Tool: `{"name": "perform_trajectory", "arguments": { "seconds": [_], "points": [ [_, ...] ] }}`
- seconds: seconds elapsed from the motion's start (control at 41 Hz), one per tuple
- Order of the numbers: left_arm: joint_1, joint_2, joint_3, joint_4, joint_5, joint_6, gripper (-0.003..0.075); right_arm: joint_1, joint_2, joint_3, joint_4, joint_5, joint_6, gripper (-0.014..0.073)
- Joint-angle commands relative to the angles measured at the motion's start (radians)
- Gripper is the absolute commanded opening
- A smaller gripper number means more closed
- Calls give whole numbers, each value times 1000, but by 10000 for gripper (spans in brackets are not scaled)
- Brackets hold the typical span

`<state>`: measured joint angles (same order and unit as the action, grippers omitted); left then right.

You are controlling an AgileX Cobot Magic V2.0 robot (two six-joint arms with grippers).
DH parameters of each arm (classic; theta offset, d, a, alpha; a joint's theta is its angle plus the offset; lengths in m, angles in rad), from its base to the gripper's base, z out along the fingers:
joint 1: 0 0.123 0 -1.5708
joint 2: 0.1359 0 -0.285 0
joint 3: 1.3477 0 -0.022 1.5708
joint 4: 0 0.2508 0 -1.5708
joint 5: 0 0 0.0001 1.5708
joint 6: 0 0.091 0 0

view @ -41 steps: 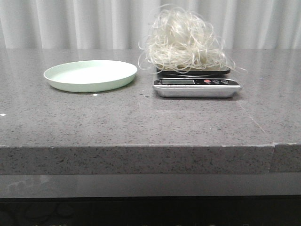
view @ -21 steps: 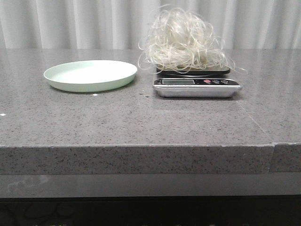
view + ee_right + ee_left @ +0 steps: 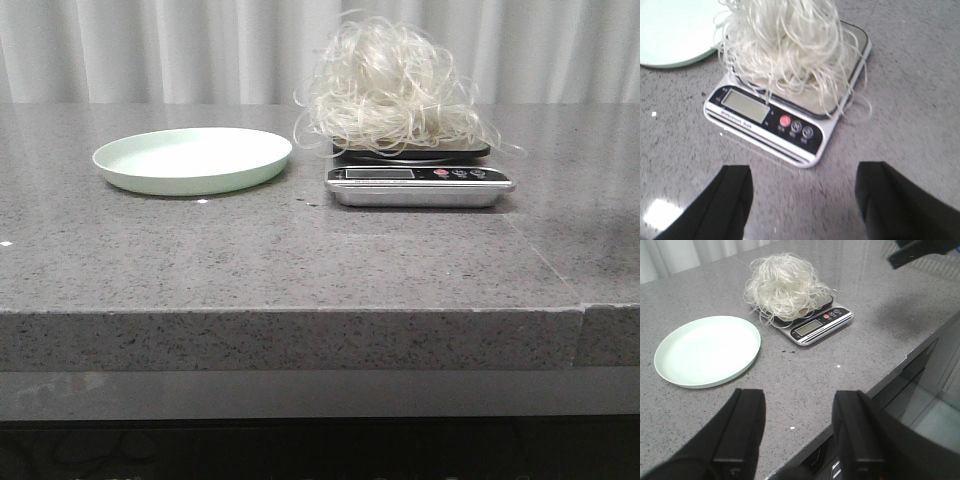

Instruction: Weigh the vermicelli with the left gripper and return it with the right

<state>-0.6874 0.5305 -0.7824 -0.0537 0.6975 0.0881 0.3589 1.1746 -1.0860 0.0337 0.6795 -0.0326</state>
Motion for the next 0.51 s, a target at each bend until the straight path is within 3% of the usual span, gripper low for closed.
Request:
{"name": "perform_trajectory", "arguments": {
  "seconds": [0.0,0.487],
  "points": [
    [-3,4,-24,-6,-68,-6,388,6,72,-104,-10,-69,-13,545],
    [-3,4,-24,-6,-68,-6,388,11,437,-490,-10,-5,-38,545]
  ]
}}
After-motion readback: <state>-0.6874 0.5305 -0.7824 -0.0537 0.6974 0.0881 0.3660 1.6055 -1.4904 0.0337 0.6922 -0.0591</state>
